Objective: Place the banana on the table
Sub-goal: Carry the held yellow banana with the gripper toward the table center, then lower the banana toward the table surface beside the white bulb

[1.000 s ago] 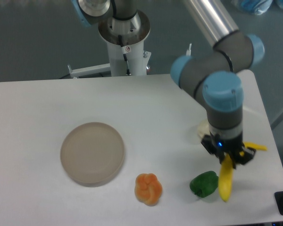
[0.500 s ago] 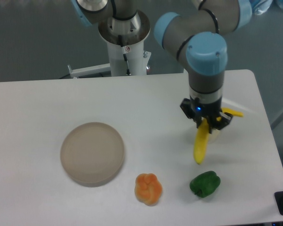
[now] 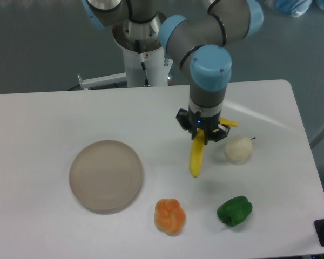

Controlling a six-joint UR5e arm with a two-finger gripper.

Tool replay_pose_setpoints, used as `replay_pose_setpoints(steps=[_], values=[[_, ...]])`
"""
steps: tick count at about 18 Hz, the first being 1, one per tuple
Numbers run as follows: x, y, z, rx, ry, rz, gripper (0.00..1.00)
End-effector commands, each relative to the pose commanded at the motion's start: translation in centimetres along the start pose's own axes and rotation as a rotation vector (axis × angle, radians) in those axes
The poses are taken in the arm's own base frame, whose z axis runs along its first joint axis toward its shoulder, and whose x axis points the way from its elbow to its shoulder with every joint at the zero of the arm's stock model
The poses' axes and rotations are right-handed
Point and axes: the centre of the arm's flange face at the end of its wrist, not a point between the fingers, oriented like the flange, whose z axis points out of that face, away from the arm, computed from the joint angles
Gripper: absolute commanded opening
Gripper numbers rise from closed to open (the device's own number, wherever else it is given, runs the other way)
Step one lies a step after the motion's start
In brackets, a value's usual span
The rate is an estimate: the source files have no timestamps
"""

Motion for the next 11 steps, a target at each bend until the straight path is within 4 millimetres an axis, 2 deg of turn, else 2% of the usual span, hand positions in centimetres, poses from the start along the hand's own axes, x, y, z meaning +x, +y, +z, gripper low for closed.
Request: replay_pose_setpoints(steps=[4,6,11], values=[[0.7,0.4,2.2,0.033,-0.018,-0.061,0.33],[0.7,0.4,4.0,0.011,-0.003,-0.116,0.33],[0.9,0.5,8.0,-0.011,0.001,-0.111,0.33]])
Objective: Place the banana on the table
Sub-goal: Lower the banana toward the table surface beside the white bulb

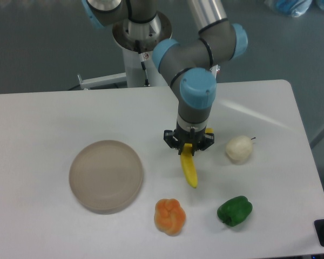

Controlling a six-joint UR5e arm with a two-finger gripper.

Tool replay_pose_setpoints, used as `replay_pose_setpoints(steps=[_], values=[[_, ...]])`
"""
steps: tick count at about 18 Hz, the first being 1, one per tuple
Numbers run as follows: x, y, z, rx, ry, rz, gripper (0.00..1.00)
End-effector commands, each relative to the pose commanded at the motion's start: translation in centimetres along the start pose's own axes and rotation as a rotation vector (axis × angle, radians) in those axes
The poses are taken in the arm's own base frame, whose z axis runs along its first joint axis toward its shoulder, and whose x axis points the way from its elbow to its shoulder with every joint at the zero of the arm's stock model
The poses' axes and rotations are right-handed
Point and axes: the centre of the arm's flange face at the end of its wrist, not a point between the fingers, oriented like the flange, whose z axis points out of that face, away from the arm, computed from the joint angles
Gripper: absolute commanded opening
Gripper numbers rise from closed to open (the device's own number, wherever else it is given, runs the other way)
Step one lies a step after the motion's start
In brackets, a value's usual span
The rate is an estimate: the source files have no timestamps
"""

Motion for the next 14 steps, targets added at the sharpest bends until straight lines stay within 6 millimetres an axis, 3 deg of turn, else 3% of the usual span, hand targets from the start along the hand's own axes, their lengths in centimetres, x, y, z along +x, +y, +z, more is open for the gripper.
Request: replay_pose_setpoints(steps=[3,8,14], values=[[0.3,0.7,1.8,-0.001,-0.010,0.012,0.33],[0.5,1.8,3.2,-0.044,-0.020,0.156,0.33],[0.5,1.8,3.3,-0.040,-0.024,0.161,0.33]])
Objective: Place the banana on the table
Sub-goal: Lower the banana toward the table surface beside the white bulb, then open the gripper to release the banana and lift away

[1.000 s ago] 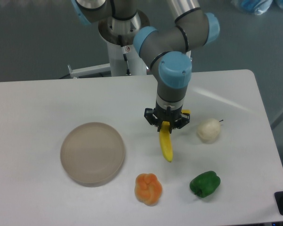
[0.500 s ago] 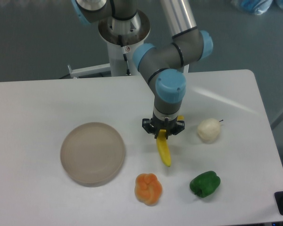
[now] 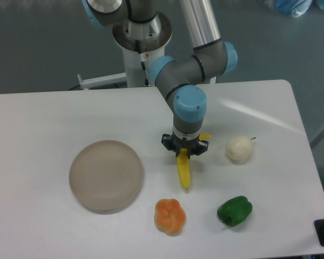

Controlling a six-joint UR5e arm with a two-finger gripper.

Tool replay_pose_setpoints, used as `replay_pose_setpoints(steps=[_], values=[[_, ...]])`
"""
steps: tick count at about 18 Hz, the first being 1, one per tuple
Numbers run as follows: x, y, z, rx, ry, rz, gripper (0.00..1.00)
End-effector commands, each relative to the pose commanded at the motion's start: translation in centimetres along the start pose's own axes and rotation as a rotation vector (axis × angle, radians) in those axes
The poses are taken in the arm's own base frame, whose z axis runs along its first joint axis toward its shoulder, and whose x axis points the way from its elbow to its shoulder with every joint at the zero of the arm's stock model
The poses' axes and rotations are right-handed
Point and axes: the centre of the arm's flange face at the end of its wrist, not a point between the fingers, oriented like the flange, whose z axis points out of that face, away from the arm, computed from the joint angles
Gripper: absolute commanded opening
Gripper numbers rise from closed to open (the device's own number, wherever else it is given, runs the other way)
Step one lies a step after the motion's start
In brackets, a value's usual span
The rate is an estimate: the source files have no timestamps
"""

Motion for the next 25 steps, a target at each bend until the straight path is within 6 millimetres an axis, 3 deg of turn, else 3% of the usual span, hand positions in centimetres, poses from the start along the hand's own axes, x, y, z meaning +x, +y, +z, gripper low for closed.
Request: replay_pose_setpoints(steps=[14,15,18,23,25], values=[[-0.2,-0.2,0.1,-0.001,-0.001,0.015,0.38],[-0.3,-0.2,0.0,0.002,-0.002,0.014,0.40],[-0.4,-0.3,-0.2,0.005,-0.006,0.014,0.60],[-0.7,-0.3,-0.4,0.008,-0.009,0.011,0.75],[-1.0,-0.7,-1.0,0.019,-0.018,0.010,0.90]])
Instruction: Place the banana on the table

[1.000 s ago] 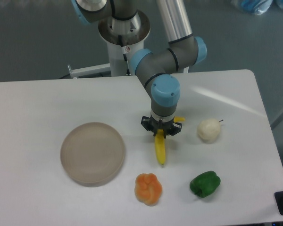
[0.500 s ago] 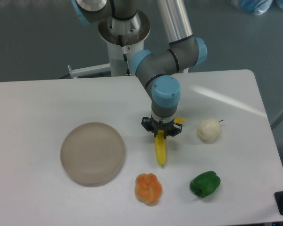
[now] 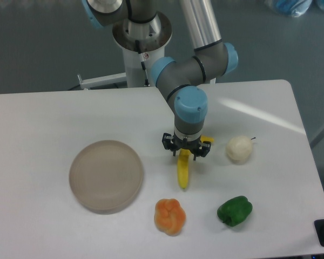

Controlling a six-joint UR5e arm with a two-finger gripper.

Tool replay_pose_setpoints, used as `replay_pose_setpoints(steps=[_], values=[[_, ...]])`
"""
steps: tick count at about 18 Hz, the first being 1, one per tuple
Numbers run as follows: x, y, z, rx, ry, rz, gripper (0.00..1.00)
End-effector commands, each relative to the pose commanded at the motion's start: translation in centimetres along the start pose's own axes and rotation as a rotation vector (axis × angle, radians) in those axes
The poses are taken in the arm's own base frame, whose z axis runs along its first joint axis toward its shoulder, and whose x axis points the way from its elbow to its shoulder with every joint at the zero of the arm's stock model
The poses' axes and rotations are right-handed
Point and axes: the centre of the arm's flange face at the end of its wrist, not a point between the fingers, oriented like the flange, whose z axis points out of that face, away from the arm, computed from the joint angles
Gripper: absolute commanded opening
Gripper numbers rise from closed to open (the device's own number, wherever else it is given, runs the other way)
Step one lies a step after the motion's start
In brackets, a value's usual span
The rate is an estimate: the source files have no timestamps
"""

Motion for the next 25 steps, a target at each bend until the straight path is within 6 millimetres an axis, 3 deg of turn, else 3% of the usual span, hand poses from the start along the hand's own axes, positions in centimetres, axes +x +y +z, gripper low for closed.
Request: replay_pose_setpoints(steps=[1,2,10,19,25], values=[[-0.3,-0.3,-0.4,0.007,-0.008,-0.002,0.98],[-0.6,-0.5,-0.9,0.015,-0.015,-0.003,1.00],[-5.7,-2.3,-6.5,0.109,-0.111,-0.008,1.00],[-13.8,0.9,-10.1,0.101,-0.212,0.304,1.00],[-15.6,1.1,-11.2,0.051,-0.269,0.452,1.00]])
